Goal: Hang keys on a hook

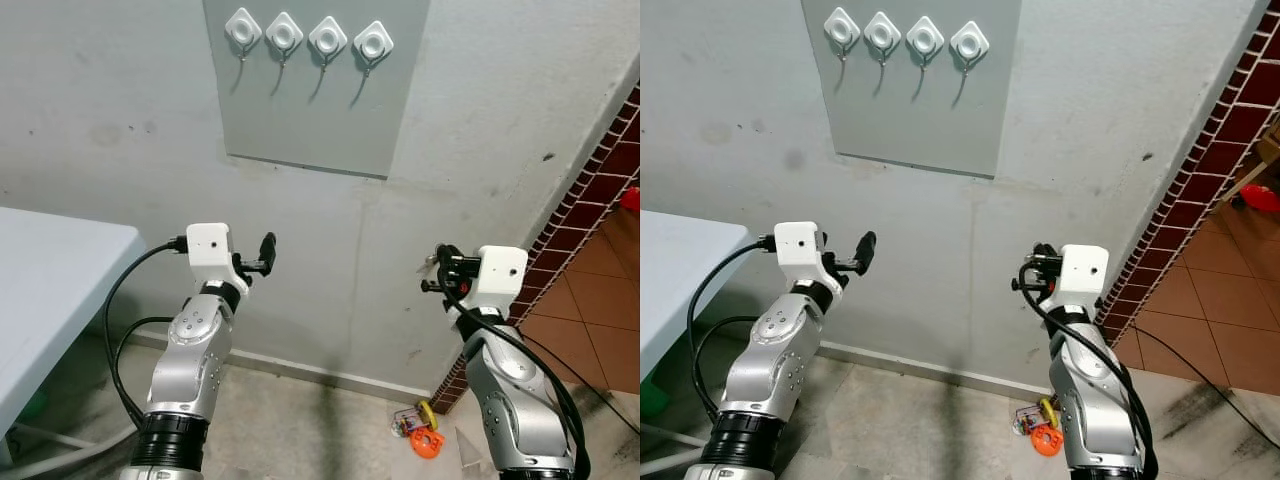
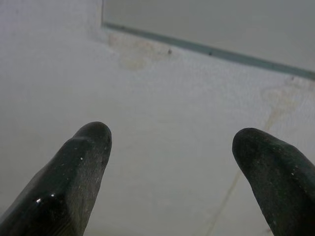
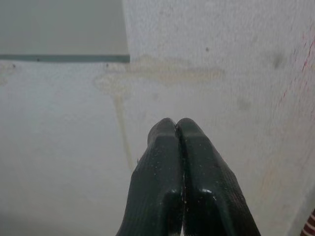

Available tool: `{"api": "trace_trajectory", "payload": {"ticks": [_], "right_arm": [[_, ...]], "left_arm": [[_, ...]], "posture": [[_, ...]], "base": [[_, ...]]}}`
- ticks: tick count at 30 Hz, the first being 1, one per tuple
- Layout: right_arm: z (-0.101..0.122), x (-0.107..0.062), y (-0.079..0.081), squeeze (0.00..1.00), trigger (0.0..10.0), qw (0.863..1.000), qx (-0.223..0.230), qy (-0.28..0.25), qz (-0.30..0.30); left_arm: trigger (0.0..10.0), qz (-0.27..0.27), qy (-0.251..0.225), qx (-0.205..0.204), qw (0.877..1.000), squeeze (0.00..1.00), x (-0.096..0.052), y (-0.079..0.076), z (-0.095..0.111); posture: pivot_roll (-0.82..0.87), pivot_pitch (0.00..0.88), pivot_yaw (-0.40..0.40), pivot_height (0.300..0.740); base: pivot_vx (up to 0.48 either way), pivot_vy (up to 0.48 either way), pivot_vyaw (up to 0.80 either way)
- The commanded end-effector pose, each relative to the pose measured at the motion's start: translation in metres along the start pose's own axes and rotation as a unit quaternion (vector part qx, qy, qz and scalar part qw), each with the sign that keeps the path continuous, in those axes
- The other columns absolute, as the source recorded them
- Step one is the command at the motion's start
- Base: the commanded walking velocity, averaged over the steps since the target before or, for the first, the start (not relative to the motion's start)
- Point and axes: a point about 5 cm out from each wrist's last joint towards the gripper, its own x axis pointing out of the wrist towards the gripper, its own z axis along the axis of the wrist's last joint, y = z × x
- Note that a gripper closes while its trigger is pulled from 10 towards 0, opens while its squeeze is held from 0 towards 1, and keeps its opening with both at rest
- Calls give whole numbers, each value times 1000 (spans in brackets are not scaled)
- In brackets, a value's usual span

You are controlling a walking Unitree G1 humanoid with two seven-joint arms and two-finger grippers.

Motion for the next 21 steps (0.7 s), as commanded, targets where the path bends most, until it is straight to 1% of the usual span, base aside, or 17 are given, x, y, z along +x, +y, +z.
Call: {"api": "trace_trajectory", "payload": {"ticks": [1,9,13,16,18,21], "right_arm": [[7,1,1,0,10000,1000,-1,-16,1],[8,1,1,0,10000,1000,-1,-16,2],[8,1,1,0,10000,1000,-2,-16,2],[8,2,0,0,10000,1000,-2,-17,1],[8,2,0,0,10000,1000,-2,-17,2],[8,1,0,0,10000,1000,-3,-17,2]], "left_arm": [[10000,-2,-14,5,1000,0,2,0,9],[10000,0,-13,4,1000,0,2,0,10],[10000,9,-15,7,1000,0,2,1,10],[10000,14,-26,6,1000,0,2,0,11],[10000,16,-24,15,999,0,3,0,11],[10000,17,-25,11,999,0,3,0,11]], "posture": [[-24,0,-6,732],[-25,0,-6,732],[-25,0,-7,732],[-27,0,-7,732],[-27,0,-7,732],[-28,0,-7,732]], "base": [[289,0,0],[289,0,0],[289,0,0],[0,0,0],[0,0,0],[0,0,0]]}}
